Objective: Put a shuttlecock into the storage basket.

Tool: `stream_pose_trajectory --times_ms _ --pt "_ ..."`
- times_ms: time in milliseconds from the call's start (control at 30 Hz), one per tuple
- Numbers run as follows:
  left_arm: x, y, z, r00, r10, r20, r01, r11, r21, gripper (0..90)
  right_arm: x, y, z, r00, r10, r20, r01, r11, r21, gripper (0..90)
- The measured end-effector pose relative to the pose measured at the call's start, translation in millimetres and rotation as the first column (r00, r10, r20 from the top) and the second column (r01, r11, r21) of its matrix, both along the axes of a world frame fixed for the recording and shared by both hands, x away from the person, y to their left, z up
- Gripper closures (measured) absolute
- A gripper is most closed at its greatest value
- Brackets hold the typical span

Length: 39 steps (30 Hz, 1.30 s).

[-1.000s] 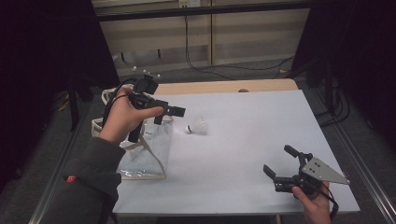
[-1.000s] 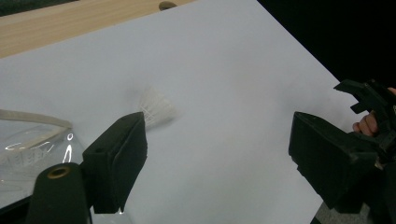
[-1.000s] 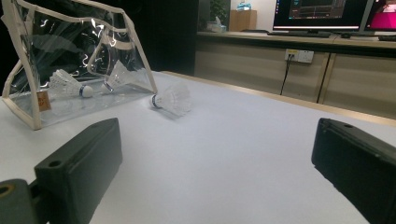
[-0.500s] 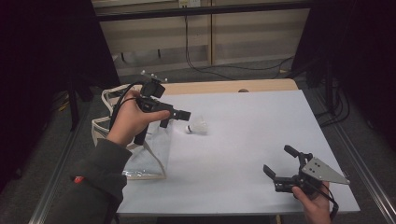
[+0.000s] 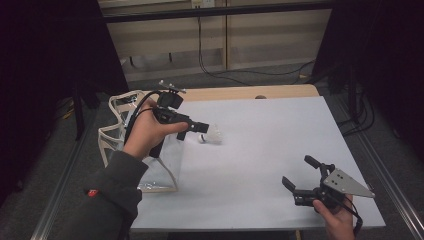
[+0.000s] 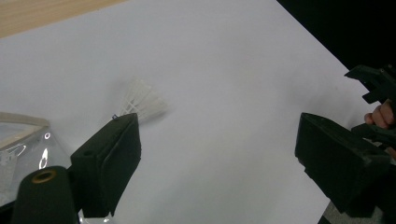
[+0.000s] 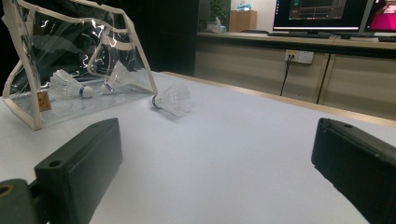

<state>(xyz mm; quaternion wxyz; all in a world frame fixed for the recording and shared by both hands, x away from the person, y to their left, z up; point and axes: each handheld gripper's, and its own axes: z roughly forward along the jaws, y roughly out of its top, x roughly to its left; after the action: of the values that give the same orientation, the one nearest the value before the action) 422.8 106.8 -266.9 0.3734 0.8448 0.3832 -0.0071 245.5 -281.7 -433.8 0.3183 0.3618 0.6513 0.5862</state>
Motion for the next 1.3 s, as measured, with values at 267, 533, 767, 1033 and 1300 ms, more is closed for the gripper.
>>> stream_pose_trajectory --times_ms 267,533,767,1033,1300 --pt "0.6 -7.3 -9.6 1.0000 0.006 0.001 -0.006 0.9999 0.009 12.5 -0.1 -0.4 0.4 1.0000 0.001 0.002 -0.001 1.000 -0.001 1.8" --pt "1.6 -16.2 -18.7 1.0000 0.001 0.003 -0.001 0.9996 0.030 11.3 -0.1 -0.5 0.6 1.0000 0.002 0.004 -0.002 1.000 -0.001 1.8" --pt "3.3 -21.9 -26.2 1.0000 0.008 0.003 -0.008 0.9995 0.030 9.7 -0.4 -0.5 0.9 1.0000 0.002 0.003 -0.002 1.000 0.001 1.8" --pt "5.5 -26.4 -35.6 0.9997 0.023 -0.001 -0.023 0.9991 0.036 7.8 -0.1 -1.1 0.8 1.0000 -0.002 0.003 0.002 1.000 0.002 1.8" --pt "9.4 -27.5 -44.6 0.9995 0.030 0.001 -0.030 0.9981 0.054 5.3 -0.1 -0.9 0.8 1.0000 0.000 0.003 0.000 1.000 0.003 1.8"
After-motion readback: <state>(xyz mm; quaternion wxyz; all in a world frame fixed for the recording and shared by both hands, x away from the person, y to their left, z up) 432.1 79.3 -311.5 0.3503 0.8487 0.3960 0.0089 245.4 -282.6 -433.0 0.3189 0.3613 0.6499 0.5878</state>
